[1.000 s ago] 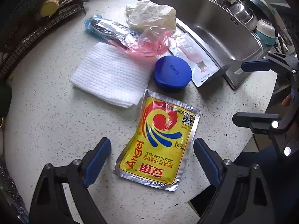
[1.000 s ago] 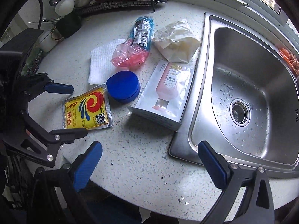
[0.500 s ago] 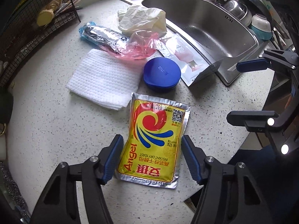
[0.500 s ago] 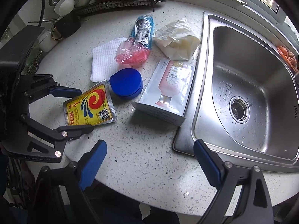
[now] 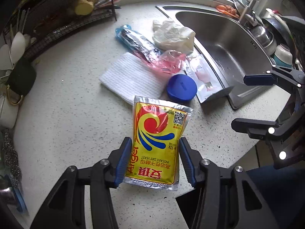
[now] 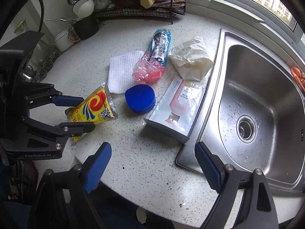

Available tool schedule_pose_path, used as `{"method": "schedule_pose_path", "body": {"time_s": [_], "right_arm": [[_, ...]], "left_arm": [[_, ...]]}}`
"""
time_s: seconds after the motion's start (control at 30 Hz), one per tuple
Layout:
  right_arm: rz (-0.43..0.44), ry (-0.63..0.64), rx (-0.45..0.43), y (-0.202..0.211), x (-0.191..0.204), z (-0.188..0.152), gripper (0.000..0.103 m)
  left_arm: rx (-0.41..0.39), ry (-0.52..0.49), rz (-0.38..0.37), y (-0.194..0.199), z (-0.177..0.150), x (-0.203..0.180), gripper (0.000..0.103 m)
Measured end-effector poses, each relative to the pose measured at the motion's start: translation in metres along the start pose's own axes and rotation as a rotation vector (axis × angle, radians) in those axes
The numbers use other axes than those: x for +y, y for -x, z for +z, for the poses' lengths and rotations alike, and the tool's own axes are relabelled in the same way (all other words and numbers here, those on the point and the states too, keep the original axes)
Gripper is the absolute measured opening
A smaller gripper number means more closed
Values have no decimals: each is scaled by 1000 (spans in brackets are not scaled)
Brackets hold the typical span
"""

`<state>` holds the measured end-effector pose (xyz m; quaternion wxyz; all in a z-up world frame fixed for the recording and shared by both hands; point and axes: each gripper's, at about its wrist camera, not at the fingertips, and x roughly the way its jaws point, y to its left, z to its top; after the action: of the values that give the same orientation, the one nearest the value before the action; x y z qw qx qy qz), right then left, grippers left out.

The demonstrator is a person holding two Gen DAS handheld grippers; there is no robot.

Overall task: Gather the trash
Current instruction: 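Grasp the yellow Angel yeast packet with the left gripper while the right gripper grasps the white medicine box, then lift the yeast packet and medicine box and carry them down over the red bin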

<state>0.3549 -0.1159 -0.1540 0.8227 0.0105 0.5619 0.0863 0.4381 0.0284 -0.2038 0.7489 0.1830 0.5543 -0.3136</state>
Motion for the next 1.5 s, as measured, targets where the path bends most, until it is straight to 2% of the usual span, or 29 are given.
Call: {"method": "schedule_pose_path", "body": {"time_s": [0.13, 0.27, 0.33, 0.43, 0.53, 0.6, 0.7, 0.8, 1.03, 1.2, 1.4, 1.5], "right_arm": [[4, 68, 1, -2, 0, 12, 86], [16, 137, 34, -14, -1, 25, 79], [30, 175, 64, -22, -1, 28, 68], [46, 226, 112, -36, 3, 31, 56], [79, 260, 165, -47, 7, 28, 39], [75, 288, 183, -53, 10, 24, 22], [77, 322, 185, -54, 13, 22, 10], [72, 351, 170, -48, 20, 21, 3], [117, 292, 59, -2, 26, 12, 1], [163, 273, -9, 35, 24, -9, 1], [191, 290, -79, 68, 16, -54, 1], [204, 298, -98, 83, 13, -87, 1]], "left_arm": [[-24, 73, 5, 12, 4, 10, 48], [-27, 119, -2, 16, 9, 23, 48], [-17, 134, 15, 13, 10, 25, 48], [-10, 157, 8, 9, 10, 29, 48], [-6, 173, 5, 8, 7, 31, 48], [1, 180, 12, 6, 5, 30, 48], [3, 190, 19, 5, 1, 28, 48], [-5, 186, 21, 10, -3, 22, 48], [-53, 177, 58, 44, -13, -6, 48], [-93, 193, 90, 69, -27, -41, 48], [-115, 210, 140, 90, -55, -101, 48], [-119, 222, 158, 94, -70, -128, 48]]}}
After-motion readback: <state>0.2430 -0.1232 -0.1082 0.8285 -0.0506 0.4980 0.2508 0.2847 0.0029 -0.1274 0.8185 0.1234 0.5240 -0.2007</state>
